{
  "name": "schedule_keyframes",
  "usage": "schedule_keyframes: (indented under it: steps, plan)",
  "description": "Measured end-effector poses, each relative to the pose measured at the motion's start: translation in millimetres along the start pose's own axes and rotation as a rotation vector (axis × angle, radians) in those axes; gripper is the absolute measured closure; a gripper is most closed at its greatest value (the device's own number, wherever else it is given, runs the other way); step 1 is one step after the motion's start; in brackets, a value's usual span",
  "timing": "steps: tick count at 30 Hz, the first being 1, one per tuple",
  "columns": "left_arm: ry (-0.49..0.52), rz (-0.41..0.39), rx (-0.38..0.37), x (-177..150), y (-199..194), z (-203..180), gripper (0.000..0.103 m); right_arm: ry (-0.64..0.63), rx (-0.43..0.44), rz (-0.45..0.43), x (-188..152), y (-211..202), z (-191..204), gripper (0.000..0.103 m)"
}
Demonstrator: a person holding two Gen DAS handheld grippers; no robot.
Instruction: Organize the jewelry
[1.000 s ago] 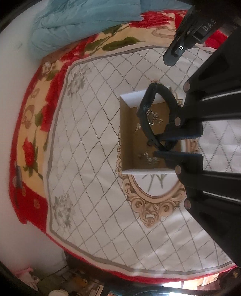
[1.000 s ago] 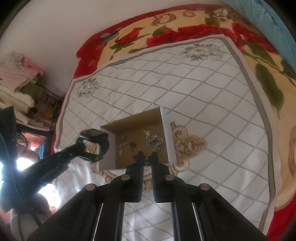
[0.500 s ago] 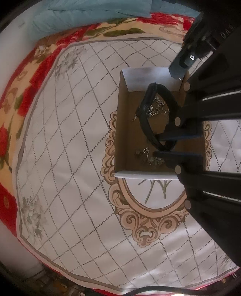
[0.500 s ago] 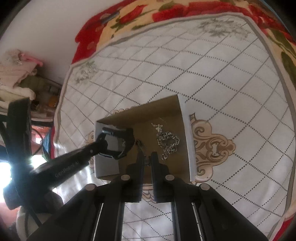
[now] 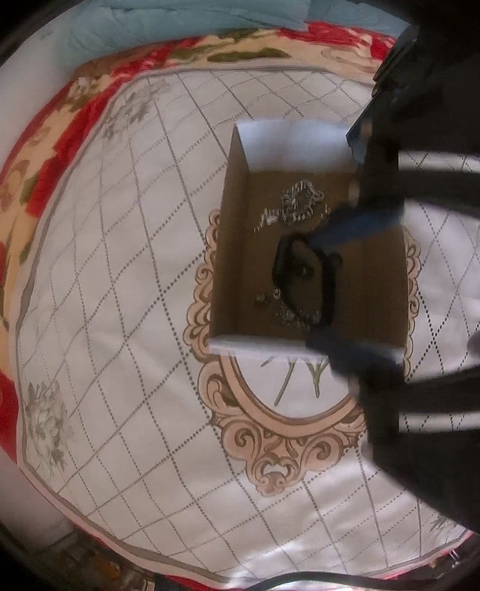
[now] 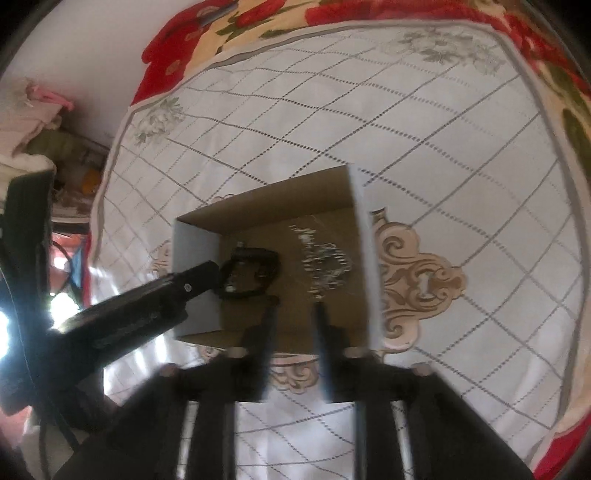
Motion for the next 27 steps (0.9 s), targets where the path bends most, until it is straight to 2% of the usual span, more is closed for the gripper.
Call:
schedule_keyframes:
  steps: [1,2,3,5,8,11,15,22,27]
  plan:
    - [-0.002,-0.001,0.005,-0.7,-1.5,-0.3,0.03,-0.006,-0.013,-0.007,-0.6,-2.7,-0.3,0.043]
    - [-0.001,-0.006,0.013,-1.4,-4.0,-0.5,0.018,-0.015,-0.045,-0.018,-1.3,-6.8,-0.3,0.029]
    - [0.004,-0.018,0.037,-2.3,-8.4,-0.1,0.003,-0.023,-0.06,-0.028,-1.9,-11.2,-0.6,0.025]
    - [0.007,-0.034,0.067,-3.9,-15.1,1.4,0.0,-0.033,-0.085,-0.038,-3.3,-18.9,-0.5,0.016]
    - [0.004,-0.055,0.121,-6.9,-27.5,9.1,0.0,-0.056,-0.156,-0.059,-5.7,-31.0,-2.3,0.011]
    - [0.02,-0.103,0.178,-11.2,-41.2,16.7,0.0,-0.096,-0.281,-0.09,-9.1,-40.3,-5.0,0.005]
    - [0.042,-0.132,0.244,-19.5,-49.1,24.9,0.0,-0.119,-0.352,-0.125,-13.0,-45.0,-4.1,0.005]
    - [0.027,-0.171,0.273,-37.4,-73.8,32.9,0.0,-0.109,-0.343,-0.15,-26.0,-61.5,5.3,0.004]
    - [0.026,-0.207,0.258,-54.9,-117.6,29.4,0.0,-0.074,-0.315,-0.192,-42.9,-107.4,15.2,0.004]
Point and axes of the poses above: each gripper's, at about its wrist camera, not at the fingertips, and y roughly the way its jaws point, z to its left, x to its top, the point moved 4 cm from there along y, roughly the way its jaws point, and after that the axes turned 1 degree about y, right-handed, at the moved point
